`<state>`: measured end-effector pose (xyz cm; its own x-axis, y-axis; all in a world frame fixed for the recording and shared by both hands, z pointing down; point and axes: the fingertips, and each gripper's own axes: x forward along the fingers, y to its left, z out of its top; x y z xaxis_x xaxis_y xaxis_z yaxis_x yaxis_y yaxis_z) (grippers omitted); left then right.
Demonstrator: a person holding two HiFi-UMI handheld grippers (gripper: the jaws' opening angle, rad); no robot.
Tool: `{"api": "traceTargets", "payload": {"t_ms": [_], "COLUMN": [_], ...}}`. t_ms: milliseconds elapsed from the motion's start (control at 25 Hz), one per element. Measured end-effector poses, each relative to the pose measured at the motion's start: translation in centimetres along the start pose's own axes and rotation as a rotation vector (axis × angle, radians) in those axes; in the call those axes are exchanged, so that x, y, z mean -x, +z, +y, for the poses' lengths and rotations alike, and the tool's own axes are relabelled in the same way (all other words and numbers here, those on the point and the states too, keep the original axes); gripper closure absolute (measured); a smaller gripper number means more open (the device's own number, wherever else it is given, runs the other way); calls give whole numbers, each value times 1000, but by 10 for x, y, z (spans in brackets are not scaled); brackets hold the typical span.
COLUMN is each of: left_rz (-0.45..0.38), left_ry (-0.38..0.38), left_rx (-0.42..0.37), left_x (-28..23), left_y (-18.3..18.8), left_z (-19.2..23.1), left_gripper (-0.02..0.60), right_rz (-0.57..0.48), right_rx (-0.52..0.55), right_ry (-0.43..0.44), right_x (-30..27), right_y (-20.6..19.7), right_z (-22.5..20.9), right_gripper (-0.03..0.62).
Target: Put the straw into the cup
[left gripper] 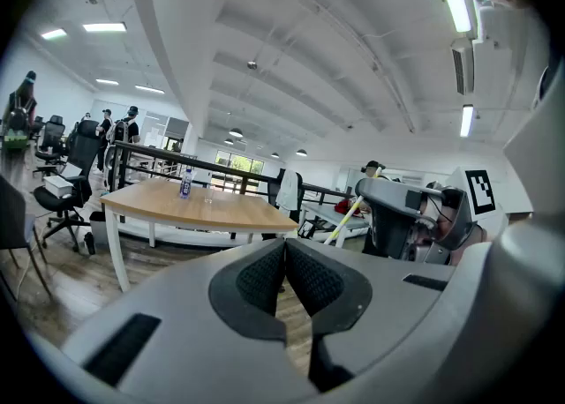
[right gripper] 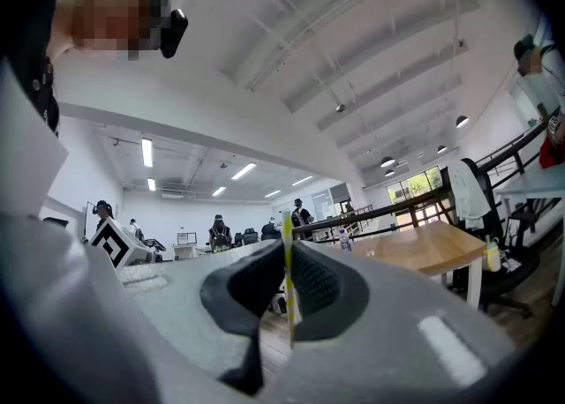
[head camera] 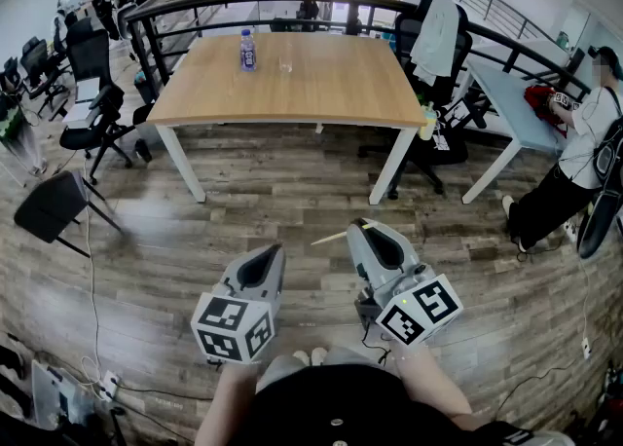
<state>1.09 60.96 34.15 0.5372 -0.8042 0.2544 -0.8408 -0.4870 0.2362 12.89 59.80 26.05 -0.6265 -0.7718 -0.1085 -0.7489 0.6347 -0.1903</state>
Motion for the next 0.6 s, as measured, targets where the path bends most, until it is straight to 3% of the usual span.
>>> {"api": "traceTargets", "payload": {"t_ms": [600], "left_rz": [24], "left_ry": [28], "left_rx": [3], "left_x": [-9], "left_y": [-4], "left_z": [-11], "left_gripper": [565], "right_rz": [10], "right_rx": [6], "right_ry": [10], "right_x": [11], "right_y": [3], "right_z": [-14], "right_gripper": [575]}}
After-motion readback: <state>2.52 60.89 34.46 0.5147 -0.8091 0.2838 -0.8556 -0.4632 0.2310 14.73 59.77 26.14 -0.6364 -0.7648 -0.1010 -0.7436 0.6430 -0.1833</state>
